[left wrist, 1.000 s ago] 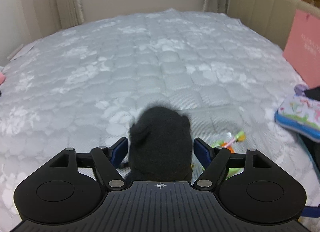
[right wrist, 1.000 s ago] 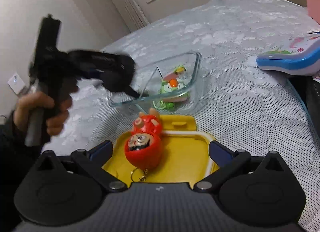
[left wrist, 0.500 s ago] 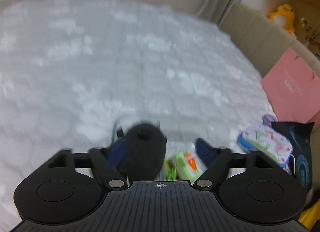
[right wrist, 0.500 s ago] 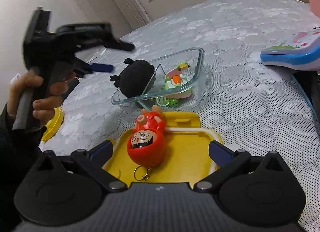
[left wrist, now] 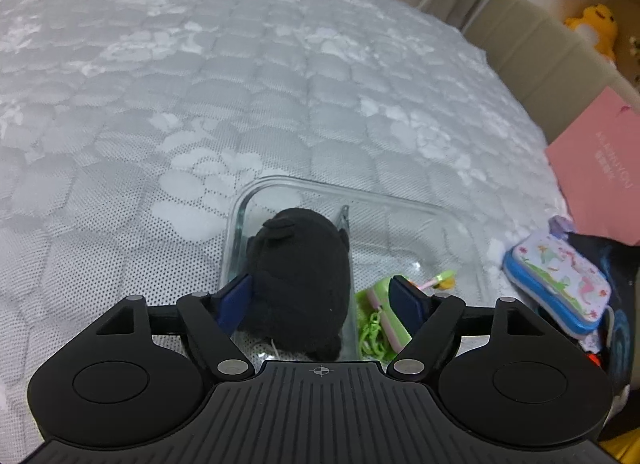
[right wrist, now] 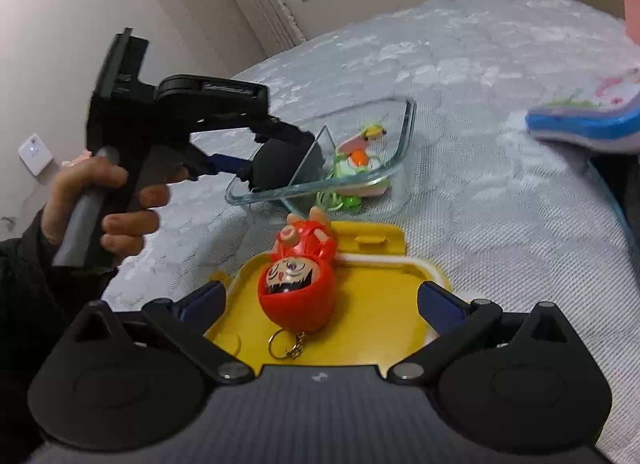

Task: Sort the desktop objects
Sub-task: 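Lower the plush into the glass container and open the left gripper, then grasp the red daruma doll with the right gripper and lift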

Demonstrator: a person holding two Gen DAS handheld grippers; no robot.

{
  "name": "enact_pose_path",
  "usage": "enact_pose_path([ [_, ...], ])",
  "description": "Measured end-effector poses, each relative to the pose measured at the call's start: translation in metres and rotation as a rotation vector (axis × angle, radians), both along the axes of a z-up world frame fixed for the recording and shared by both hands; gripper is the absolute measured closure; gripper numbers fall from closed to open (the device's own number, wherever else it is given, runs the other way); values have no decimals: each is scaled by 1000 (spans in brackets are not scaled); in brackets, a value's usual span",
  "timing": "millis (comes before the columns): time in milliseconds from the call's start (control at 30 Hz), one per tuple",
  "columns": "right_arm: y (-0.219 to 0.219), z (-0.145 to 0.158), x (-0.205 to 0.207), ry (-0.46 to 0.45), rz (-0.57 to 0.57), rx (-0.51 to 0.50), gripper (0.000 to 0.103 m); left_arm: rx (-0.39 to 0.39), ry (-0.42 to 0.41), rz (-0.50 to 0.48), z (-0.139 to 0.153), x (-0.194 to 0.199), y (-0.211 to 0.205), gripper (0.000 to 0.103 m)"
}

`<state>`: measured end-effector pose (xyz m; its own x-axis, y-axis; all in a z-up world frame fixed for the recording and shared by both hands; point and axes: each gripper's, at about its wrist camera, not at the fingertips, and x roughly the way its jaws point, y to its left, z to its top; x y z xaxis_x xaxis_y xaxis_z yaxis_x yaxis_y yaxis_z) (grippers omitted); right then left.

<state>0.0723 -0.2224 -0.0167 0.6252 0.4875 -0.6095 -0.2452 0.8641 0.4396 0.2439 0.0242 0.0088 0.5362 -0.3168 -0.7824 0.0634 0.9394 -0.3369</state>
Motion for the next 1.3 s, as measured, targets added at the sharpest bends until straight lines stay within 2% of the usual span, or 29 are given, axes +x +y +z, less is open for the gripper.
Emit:
enact_pose_path([
  [67,1,4,-1,-25,-13,-19,0,-47,-7,12,5,-11,9,17],
  [100,1,5,0,-36,-23,-23,0,-41,-7,12,3,-19,11,11],
  [133,1,7,0,-46,-35,-26,0,-35,-8,12,1,-26,13,10],
  [233,5,11,1,-90,-51,-52,0,-17,-10,12,-6,-50,18,9],
  [500,33,20,7,-182,31,-146,0,31,-16,12,-23,-112,31,5],
  [533,35,19,11,-166,59,-139,2,37,-17,12,-25,-120,33,5],
  [667,47,17,30,-77,121,-158,23,39,-3,-14,-37,-143,34,5],
  [800,65,10,38,-48,133,-224,23,96,-21,-63,-41,-149,21,4],
  [1000,76,-6,43,-3,108,-251,29,70,-11,-56,-42,-152,22,4],
  [1100,75,-7,42,-6,101,-266,36,83,-12,-48,-43,-155,23,4],
  [1167,74,-8,41,-12,96,-280,46,89,-12,-47,-44,-155,23,4],
  [1300,61,-9,44,30,96,-178,46,83,-6,-50,-45,-155,21,4],
])
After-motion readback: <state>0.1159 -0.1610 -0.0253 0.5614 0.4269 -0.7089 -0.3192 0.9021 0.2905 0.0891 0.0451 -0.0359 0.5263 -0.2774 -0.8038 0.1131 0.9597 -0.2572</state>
